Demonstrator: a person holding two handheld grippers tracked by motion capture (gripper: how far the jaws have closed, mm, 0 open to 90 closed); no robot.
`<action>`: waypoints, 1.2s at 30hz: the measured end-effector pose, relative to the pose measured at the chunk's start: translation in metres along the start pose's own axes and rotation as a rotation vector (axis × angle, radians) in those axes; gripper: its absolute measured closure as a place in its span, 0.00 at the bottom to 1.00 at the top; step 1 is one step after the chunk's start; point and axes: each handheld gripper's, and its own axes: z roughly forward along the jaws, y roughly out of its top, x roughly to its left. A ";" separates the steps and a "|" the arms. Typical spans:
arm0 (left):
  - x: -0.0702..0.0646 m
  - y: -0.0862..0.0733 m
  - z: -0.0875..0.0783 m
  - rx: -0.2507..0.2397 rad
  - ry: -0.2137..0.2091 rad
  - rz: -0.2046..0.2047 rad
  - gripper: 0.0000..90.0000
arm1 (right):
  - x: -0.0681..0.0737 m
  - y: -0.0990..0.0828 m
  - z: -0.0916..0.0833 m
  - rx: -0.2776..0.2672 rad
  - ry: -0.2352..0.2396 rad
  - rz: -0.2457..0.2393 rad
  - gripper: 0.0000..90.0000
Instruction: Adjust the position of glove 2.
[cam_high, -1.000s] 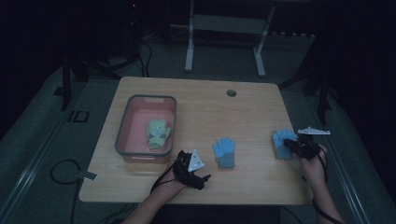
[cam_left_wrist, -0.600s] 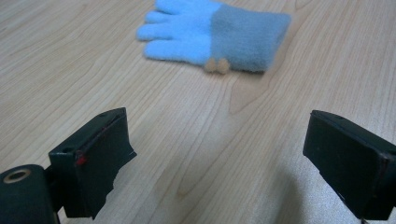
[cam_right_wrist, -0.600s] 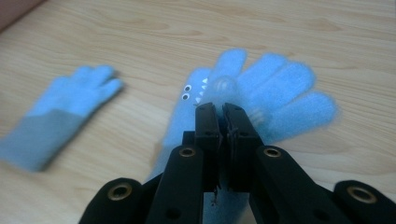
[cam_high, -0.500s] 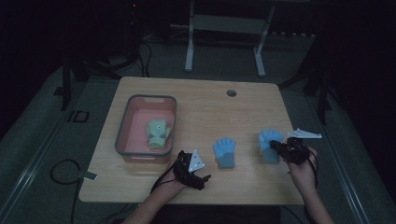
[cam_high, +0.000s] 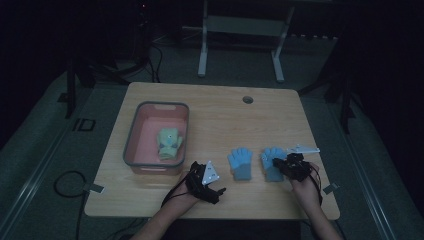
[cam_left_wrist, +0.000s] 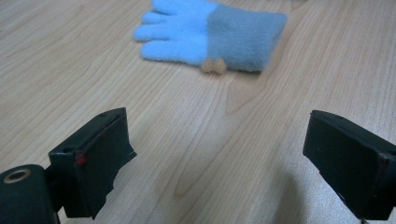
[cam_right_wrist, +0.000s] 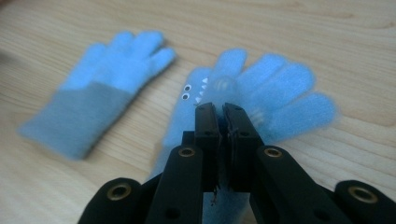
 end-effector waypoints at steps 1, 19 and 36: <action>0.000 0.000 0.000 0.000 0.000 0.000 0.09 | -0.001 -0.001 0.003 0.009 0.001 0.001 0.95; 0.000 -0.001 0.001 0.007 -0.003 0.006 0.09 | -0.018 -0.005 0.005 0.034 0.041 -0.082 0.77; 0.001 -0.001 0.001 0.006 -0.008 0.001 0.09 | -0.027 -0.009 0.021 0.072 0.103 -0.214 0.63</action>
